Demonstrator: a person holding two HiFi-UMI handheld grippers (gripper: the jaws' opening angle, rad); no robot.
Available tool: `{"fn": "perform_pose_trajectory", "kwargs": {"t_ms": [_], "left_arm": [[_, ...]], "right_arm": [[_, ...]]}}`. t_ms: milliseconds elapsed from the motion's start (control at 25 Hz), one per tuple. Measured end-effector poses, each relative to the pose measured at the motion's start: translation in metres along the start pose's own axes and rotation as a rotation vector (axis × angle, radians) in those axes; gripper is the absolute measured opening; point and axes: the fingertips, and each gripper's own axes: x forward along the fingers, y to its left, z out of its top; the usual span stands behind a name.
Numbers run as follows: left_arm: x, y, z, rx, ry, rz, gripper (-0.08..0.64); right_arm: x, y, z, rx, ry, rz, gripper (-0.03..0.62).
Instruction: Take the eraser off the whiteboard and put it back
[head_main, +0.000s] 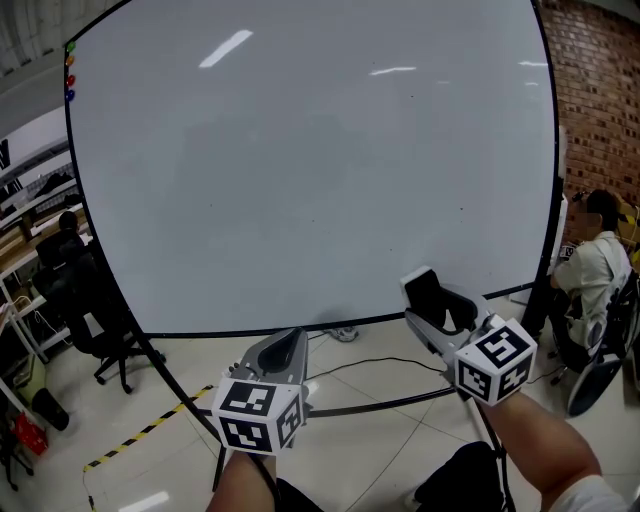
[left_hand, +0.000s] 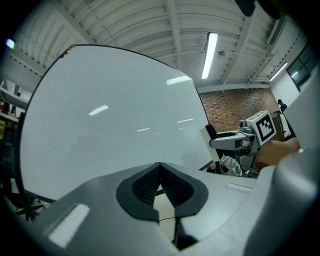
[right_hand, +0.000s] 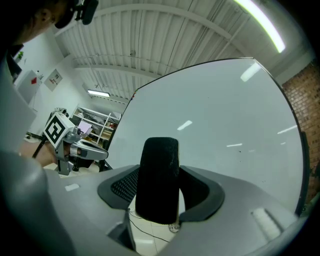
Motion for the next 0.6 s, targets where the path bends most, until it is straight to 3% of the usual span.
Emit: {"fn": "perform_pose_trajectory", "kwargs": {"t_ms": [600], "left_arm": [[-0.0001, 0.0015, 0.0015, -0.001, -0.003, 0.004, 0.017]], "right_arm": [[0.0030, 0.0017, 0.0011, -0.015, 0.010, -0.003, 0.241]]}}
